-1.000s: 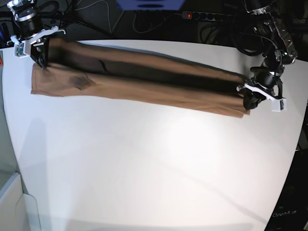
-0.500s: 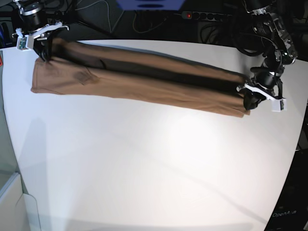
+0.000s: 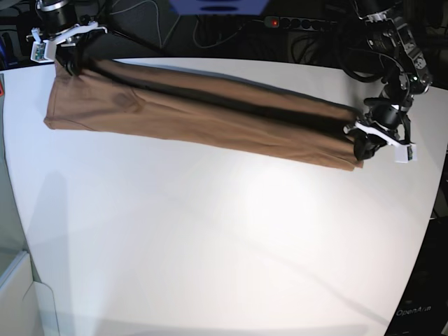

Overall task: Fold the T-shirt properly
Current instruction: 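Pull the folded strip taut with both grippers, right gripper toward its arm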

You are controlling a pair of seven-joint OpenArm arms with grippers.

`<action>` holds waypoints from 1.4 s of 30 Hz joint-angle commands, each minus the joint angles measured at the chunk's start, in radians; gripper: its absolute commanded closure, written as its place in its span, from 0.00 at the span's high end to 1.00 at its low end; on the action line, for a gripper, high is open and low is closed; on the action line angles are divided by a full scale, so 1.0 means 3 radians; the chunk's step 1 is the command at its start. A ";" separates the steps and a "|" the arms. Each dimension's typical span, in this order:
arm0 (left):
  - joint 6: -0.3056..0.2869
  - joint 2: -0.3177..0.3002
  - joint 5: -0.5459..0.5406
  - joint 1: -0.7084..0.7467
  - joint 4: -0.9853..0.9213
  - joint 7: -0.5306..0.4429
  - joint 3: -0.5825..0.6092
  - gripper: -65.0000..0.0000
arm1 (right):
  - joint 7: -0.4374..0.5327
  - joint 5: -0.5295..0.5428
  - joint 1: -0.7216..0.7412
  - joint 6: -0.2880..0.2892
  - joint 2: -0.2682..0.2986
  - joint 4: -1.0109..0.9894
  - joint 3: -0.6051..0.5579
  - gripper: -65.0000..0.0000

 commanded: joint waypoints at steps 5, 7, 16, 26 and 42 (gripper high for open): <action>-0.0017 -0.0028 -0.0059 -0.0023 0.0051 -0.0092 -0.0016 0.03 | 0.0069 0.0047 0.0050 -0.0015 0.0034 -0.0020 0.0031 0.02; -0.0017 -0.0028 -0.0059 -0.0023 0.0051 -0.0092 -0.0016 0.03 | 0.0054 0.0047 0.0055 -0.0015 0.0040 -0.0020 0.0031 0.02; -0.0017 -0.0028 -0.0059 -0.0023 0.0051 -0.0092 -0.0016 0.03 | 0.0049 0.0047 0.0055 -0.0015 0.0034 -0.0020 0.0031 0.25; -0.0017 -0.0038 -0.0064 -0.0012 0.0051 -0.0092 -0.0016 0.04 | 0.0075 0.0067 0.0055 -0.0015 -0.0017 -0.0015 0.0143 0.28; -0.0022 -0.0023 -0.0069 0.0085 0.0082 -0.0118 -0.0016 0.04 | 0.0054 0.0067 0.0229 -0.0015 -0.0027 -0.0020 0.0358 0.27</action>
